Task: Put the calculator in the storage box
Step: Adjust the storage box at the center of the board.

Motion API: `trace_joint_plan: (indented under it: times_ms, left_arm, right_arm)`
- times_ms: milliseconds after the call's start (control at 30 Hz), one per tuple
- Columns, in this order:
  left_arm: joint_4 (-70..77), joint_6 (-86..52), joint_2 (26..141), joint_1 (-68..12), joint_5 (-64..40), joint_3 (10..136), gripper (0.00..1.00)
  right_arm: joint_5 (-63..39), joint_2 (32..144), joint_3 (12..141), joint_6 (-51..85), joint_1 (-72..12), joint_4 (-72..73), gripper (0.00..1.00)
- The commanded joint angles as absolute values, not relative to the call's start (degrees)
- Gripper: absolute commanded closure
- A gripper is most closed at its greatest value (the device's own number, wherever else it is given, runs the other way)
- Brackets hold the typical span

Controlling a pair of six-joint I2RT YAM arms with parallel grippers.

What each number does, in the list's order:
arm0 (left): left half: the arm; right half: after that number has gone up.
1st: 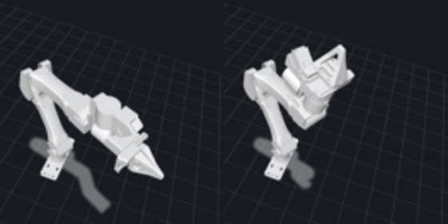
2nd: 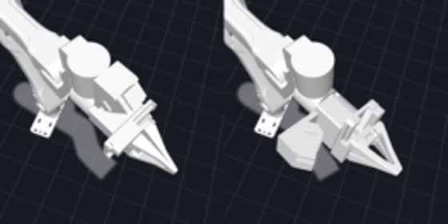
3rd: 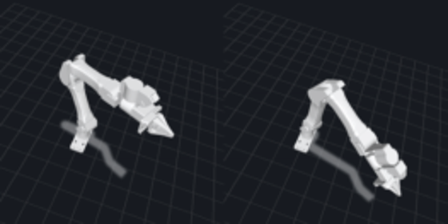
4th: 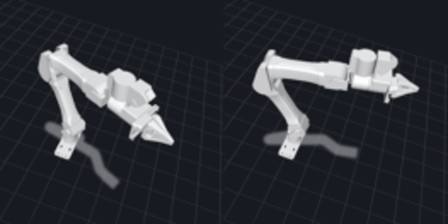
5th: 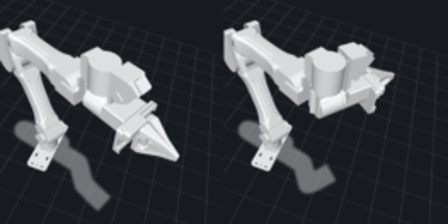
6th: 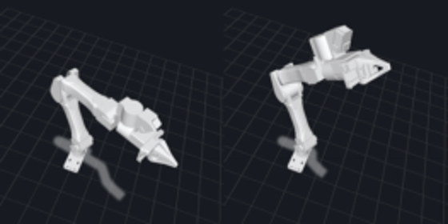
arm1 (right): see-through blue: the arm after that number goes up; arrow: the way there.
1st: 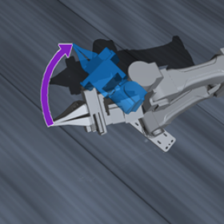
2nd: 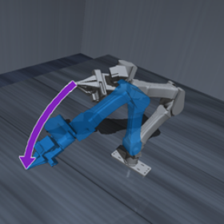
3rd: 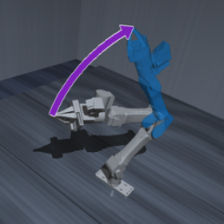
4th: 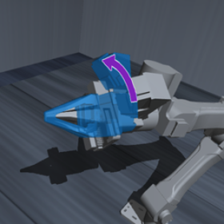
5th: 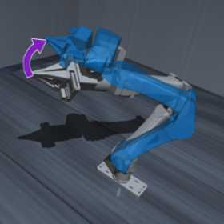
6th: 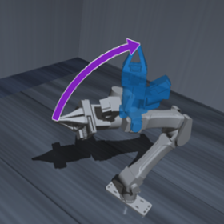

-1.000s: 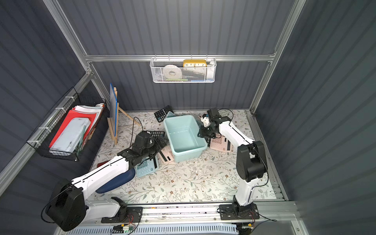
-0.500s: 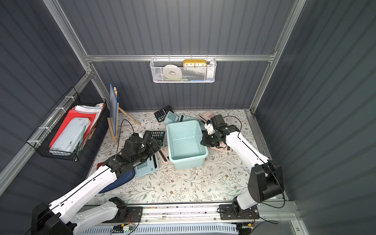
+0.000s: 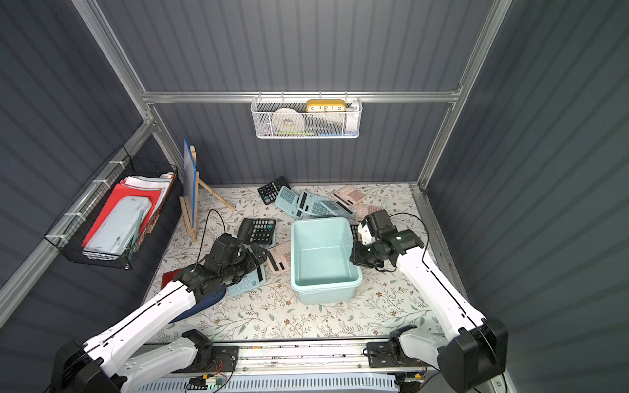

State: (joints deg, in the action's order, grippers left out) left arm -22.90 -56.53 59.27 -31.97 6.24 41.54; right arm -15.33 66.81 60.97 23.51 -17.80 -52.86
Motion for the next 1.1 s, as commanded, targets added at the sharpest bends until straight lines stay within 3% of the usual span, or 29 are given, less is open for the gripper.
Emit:
trace_joint_plan:
  times_ms: [0,367,567,833,1067]
  left_arm:
    - [-26.15,-56.78,60.09,-32.06,6.41,41.27,0.01]
    - [-27.85,-57.39,62.58,-32.09,5.52,41.00,0.01]
    - [-29.31,-57.75,61.39,-32.06,7.52,40.74,0.01]
    - [-32.56,-60.19,57.27,-32.08,11.43,38.55,0.01]
    - [-34.27,-61.35,54.14,-32.00,13.61,36.57,0.01]
  right_arm:
    - [-9.22,63.13,60.05,28.95,-17.84,-55.76,1.00]
    - [-10.83,60.92,53.66,30.83,-18.66,-54.40,1.00]
    - [-10.97,64.12,53.26,30.16,-21.35,-51.40,1.00]
    - [-3.64,69.00,55.92,29.84,-28.40,-49.19,1.00]
    - [-6.06,74.53,58.25,30.69,-30.46,-44.83,1.00]
